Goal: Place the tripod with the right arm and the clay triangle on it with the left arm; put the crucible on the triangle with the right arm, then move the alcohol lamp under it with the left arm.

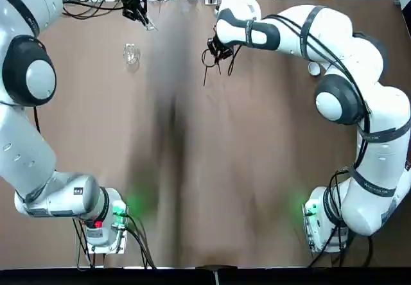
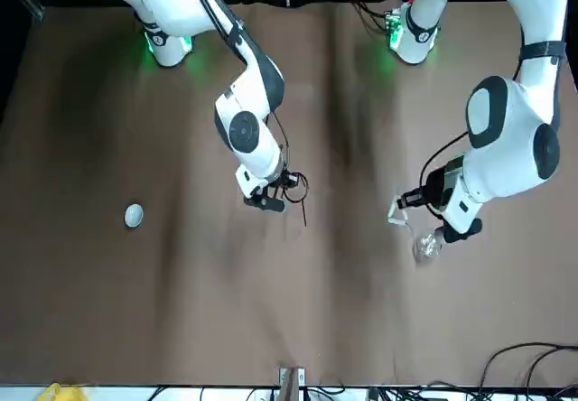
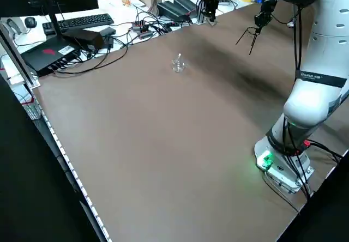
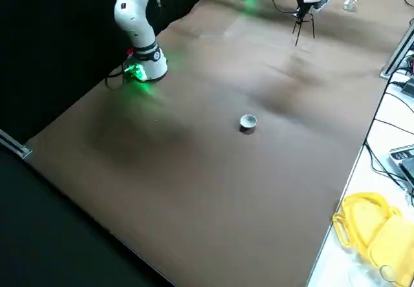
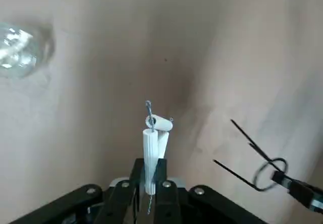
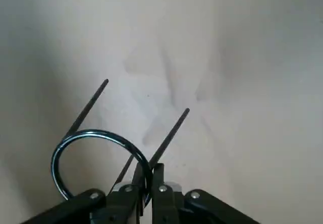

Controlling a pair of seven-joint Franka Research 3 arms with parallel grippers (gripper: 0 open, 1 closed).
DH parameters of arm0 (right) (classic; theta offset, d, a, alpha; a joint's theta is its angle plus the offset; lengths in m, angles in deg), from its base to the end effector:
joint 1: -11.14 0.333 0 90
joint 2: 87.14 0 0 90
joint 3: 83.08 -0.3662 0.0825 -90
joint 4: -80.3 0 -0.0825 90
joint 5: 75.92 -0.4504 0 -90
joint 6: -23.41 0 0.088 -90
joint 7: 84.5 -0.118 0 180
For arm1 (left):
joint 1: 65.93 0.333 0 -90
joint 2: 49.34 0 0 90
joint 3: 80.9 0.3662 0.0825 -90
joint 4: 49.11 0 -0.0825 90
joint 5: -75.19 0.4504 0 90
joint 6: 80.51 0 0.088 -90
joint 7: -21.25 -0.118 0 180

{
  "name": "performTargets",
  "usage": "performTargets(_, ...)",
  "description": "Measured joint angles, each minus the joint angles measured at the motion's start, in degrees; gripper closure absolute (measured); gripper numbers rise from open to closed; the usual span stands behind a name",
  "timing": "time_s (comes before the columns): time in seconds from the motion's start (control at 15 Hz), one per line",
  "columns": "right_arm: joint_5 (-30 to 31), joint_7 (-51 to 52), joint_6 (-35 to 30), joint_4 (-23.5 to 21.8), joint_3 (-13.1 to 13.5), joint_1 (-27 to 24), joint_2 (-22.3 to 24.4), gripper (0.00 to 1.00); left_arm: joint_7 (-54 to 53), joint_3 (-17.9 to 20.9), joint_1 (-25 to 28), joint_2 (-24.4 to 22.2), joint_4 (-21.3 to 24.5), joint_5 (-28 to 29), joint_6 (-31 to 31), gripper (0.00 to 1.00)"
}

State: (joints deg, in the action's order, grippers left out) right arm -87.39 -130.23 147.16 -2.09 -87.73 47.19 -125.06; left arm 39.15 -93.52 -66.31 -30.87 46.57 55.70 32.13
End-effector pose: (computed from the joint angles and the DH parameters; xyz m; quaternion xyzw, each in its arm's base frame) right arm 0.6205 0.5301 0.3053 -0.9879 0.1056 0.0528 0.1004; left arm 0.7042 -0.1728 0.4356 0.9752 0.1135 -0.0608 0.1800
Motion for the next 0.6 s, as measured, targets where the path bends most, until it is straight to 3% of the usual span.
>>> performTargets(0.6,-0.08,-0.13,0.69,0.03,0.00,1.40,-1.73,0.92,5.47,-1.54,-4.15,1.31,0.03,-6.18,-0.03,0.87)
